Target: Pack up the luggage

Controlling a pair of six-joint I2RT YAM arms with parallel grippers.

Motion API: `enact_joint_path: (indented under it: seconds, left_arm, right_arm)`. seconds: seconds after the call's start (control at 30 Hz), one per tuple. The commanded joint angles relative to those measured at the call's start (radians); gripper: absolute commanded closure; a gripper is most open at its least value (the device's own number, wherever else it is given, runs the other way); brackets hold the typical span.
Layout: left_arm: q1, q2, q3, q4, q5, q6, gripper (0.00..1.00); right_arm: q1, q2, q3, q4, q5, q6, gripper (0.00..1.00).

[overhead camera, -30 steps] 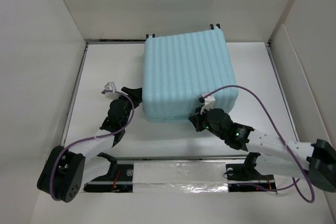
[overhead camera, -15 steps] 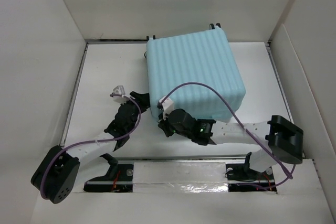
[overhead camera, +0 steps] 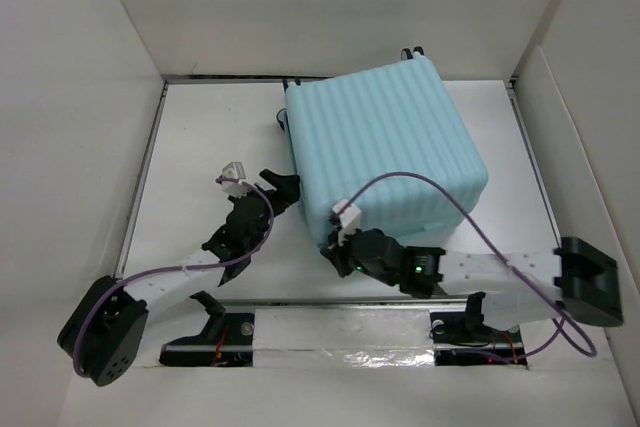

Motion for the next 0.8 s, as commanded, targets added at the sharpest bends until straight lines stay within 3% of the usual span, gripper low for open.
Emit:
enact_joint_path:
  seconds: [0.0, 0.13, 0.3, 0.47, 0.53, 0.63, 0.77]
  left_arm:
    - [0.030, -0.135, 0.094, -0.031, 0.124, 0.032, 0.13]
    - [0.116, -0.157, 0.158, -0.077, 0.142, 0.014, 0.11]
    - [0.202, 0.071, 0.352, -0.131, 0.254, 0.006, 0.03]
    - [0.337, 0.385, 0.622, -0.150, 0.520, -0.028, 0.02]
    - [0.347, 0.453, 0.718, -0.140, 0.553, -0.037, 0.02]
    - [0.368, 0.620, 0.900, -0.275, 0.604, -0.002, 0.01]
    - [0.378, 0.732, 1.053, -0.329, 0.606, 0.018, 0.01]
  right_arm:
    - [0.007, -0.298, -0.097, 0.279, -0.156, 0.116, 1.00]
    - [-0.014, -0.577, -0.174, 0.065, -0.105, 0.134, 1.00]
    - [-0.035, -0.775, -0.217, -0.132, -0.053, 0.157, 1.00]
    - [-0.044, -0.774, -0.236, -0.114, -0.117, 0.165, 1.00]
    - [-0.044, -0.733, -0.222, -0.117, -0.126, 0.160, 1.00]
    - [-0.044, -0.690, -0.220, -0.127, -0.119, 0.162, 1.00]
    - [-0.044, -0.668, -0.243, -0.088, -0.128, 0.162, 0.99]
